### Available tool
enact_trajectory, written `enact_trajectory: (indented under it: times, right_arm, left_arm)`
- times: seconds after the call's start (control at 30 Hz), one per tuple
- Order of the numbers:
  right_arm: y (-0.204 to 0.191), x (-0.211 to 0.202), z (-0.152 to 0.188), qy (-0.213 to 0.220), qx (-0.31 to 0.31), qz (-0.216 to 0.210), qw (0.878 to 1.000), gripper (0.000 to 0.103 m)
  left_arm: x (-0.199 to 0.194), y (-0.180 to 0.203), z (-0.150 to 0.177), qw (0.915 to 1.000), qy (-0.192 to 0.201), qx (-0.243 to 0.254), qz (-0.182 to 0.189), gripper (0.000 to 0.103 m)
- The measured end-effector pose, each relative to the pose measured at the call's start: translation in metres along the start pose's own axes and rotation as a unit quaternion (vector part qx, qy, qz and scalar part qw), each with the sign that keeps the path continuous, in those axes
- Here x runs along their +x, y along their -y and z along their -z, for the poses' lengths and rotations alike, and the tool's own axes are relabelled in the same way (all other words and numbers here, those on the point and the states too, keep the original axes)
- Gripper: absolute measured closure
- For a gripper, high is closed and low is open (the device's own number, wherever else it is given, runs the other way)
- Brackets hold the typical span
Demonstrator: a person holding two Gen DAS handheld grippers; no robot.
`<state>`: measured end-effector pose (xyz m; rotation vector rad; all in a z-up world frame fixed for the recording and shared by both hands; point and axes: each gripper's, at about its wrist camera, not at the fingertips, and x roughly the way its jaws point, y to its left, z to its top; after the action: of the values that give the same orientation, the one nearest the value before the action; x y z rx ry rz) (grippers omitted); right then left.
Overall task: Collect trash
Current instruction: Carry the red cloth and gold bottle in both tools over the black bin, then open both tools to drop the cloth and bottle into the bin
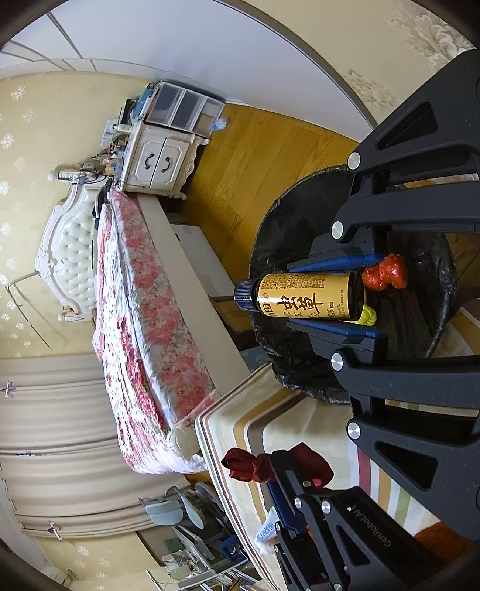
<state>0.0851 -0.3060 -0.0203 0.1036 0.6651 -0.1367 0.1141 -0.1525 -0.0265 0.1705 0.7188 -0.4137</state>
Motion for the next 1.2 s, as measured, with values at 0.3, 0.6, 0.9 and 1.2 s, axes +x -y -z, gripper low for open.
enact_trajectory:
  times: [0.3, 0.6, 0.9, 1.2]
  right_arm:
    - [0.013, 0.014, 0.001, -0.008, 0.015, 0.003, 1.000, 0.080]
    - [0.019, 0.023, 0.002, -0.015, 0.026, 0.009, 0.999, 0.080]
    - [0.024, 0.022, 0.004, -0.008, 0.040, 0.021, 0.999, 0.065]
    - [0.020, 0.010, 0.008, -0.006, 0.041, 0.028, 0.999, 0.055]
  left_arm:
    - [0.024, 0.014, -0.004, 0.9997, -0.018, 0.016, -0.005, 0.081]
    - [0.036, 0.020, -0.007, 0.9993, -0.027, 0.025, -0.012, 0.081]
    - [0.037, 0.019, -0.003, 0.9992, -0.029, 0.021, -0.018, 0.044]
    - [0.025, 0.005, 0.000, 0.9992, -0.023, 0.003, -0.032, 0.030]
